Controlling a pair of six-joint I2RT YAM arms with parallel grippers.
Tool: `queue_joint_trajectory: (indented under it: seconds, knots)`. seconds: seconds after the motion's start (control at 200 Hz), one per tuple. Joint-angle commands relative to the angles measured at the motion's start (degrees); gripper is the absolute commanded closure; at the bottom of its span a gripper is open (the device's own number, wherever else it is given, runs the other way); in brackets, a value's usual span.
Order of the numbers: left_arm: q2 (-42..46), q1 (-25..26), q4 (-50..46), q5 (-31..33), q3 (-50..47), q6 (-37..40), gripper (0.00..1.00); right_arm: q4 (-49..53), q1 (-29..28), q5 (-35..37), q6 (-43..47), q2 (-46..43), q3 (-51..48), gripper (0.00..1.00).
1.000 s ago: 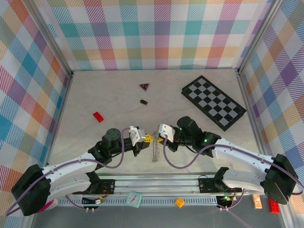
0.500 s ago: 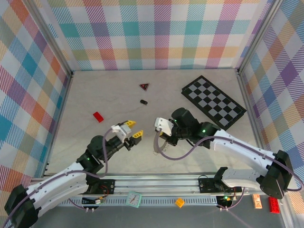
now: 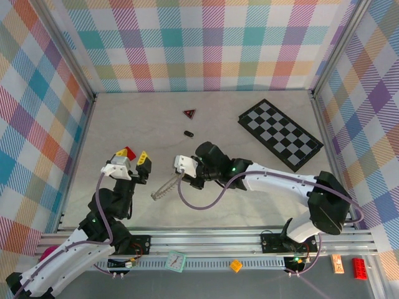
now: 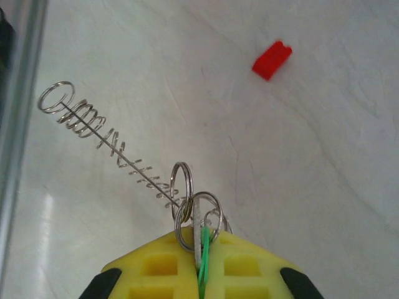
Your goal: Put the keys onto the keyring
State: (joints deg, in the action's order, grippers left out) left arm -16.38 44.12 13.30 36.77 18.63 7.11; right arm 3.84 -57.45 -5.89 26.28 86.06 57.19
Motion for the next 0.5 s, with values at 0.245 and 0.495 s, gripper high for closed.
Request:
queue_joint_trajectory:
  seconds: [0.245, 0.495]
  knots:
    - [-3.1, -1.89, -3.46, 4.82, -0.96, -7.44, 0.34, 8.0, 0.58, 9.16, 16.19, -6.37, -14.95, 1.0]
    - [-8.21, -2.99, -2.23, 2.46, 0.02, -8.43, 0.33, 15.01, 0.66, 19.85, 16.7, -3.41, -15.39, 1.0]
